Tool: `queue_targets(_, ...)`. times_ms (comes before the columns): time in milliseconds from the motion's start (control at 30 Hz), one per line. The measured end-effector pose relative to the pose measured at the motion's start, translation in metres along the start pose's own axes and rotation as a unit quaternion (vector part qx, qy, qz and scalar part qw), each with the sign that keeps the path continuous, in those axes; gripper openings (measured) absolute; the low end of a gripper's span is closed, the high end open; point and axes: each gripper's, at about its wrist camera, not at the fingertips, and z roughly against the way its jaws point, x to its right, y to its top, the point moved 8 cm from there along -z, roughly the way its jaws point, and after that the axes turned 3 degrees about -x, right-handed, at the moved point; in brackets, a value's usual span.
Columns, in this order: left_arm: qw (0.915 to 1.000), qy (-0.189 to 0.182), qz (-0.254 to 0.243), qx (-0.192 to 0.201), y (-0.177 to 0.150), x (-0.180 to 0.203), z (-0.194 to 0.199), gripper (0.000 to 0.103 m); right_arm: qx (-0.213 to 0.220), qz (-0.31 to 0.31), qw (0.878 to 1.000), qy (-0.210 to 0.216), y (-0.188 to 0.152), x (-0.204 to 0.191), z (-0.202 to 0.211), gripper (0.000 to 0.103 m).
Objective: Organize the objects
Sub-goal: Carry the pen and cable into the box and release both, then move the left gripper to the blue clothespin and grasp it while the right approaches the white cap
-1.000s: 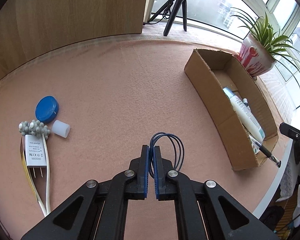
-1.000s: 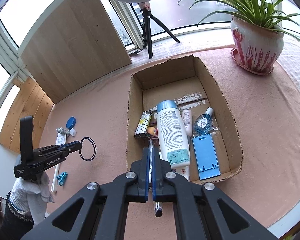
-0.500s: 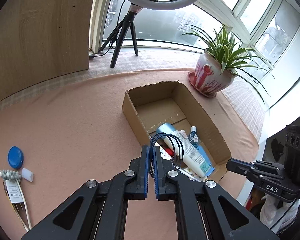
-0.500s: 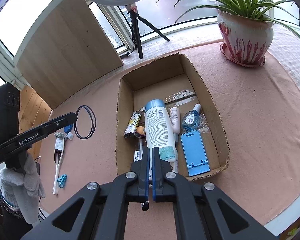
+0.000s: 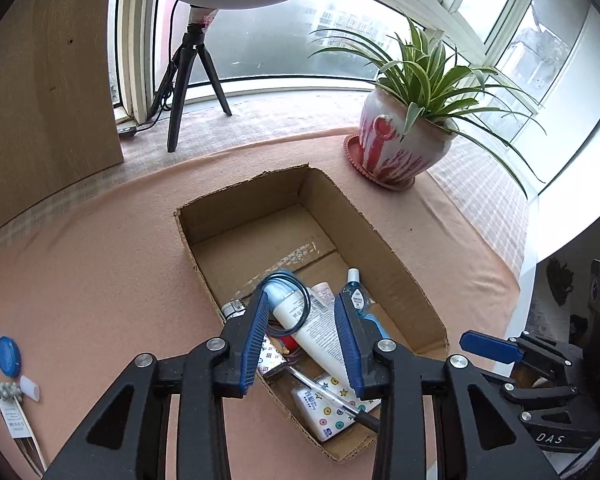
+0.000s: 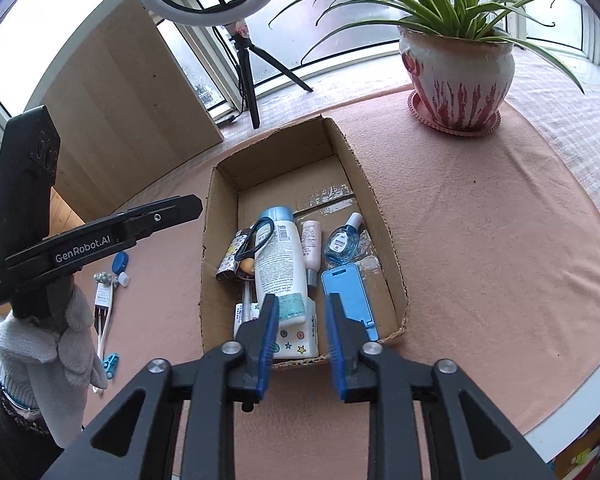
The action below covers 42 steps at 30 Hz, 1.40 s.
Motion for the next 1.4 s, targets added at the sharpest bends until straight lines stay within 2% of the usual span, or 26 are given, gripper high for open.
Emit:
queue_targets(33, 1.0, 0.002, -0.002, 0.0, 0.0, 0.001, 0.0, 0.037, 0.008, -0.003, 1.0, -0.004, 0.001, 0.002, 0.002, 0.058)
queue_targets(100, 0.9999, 0.009, -0.005, 0.001, 0.0, 0.002, 0.001, 0.037, 0.02, -0.003, 1.0, -0.011, 0.004, 0.005, 0.006, 0.058)
queue_targets(300, 0.9996, 0.022, -0.01, 0.011, -0.004, -0.001, 0.012, 0.039, 0.02, -0.003, 1.0, -0.011, 0.007, 0.004, 0.004, 0.058)
queue_targets(467, 0.9993, 0.031, -0.004, 0.02, -0.015, -0.011, 0.027, 0.054, 0.016, 0.005, 1.0, -0.01, 0.006, -0.007, -0.001, 0.059)
queue_targets(533, 0.9993, 0.032, 0.004, 0.019, -0.025, -0.018, 0.033, 0.055, 0.014, 0.011, 1.0, -0.006, 0.005, -0.014, -0.003, 0.059)
queue_targets(667, 0.999, 0.038, 0.022, 0.008, -0.054, -0.037, 0.042, 0.065, 0.013, 0.022, 1.0, 0.006, 0.002, -0.032, -0.009, 0.059)
queue_targets(967, 0.994, 0.062, 0.088, -0.018, -0.138, -0.099, 0.065, 0.067, -0.019, 0.069, 0.996, 0.047, -0.017, -0.09, -0.032, 0.059)
queue_targets(1133, 0.987, 0.088, 0.132, -0.023, -0.183, -0.141, 0.086, 0.067, -0.024, 0.111, 0.992, 0.054, -0.029, -0.124, -0.039, 0.059)
queue_targets(1400, 0.9741, 0.104, 0.2, -0.014, -0.239, -0.191, 0.119, 0.067, -0.044, 0.149, 0.985, 0.074, -0.049, -0.169, -0.054, 0.059)
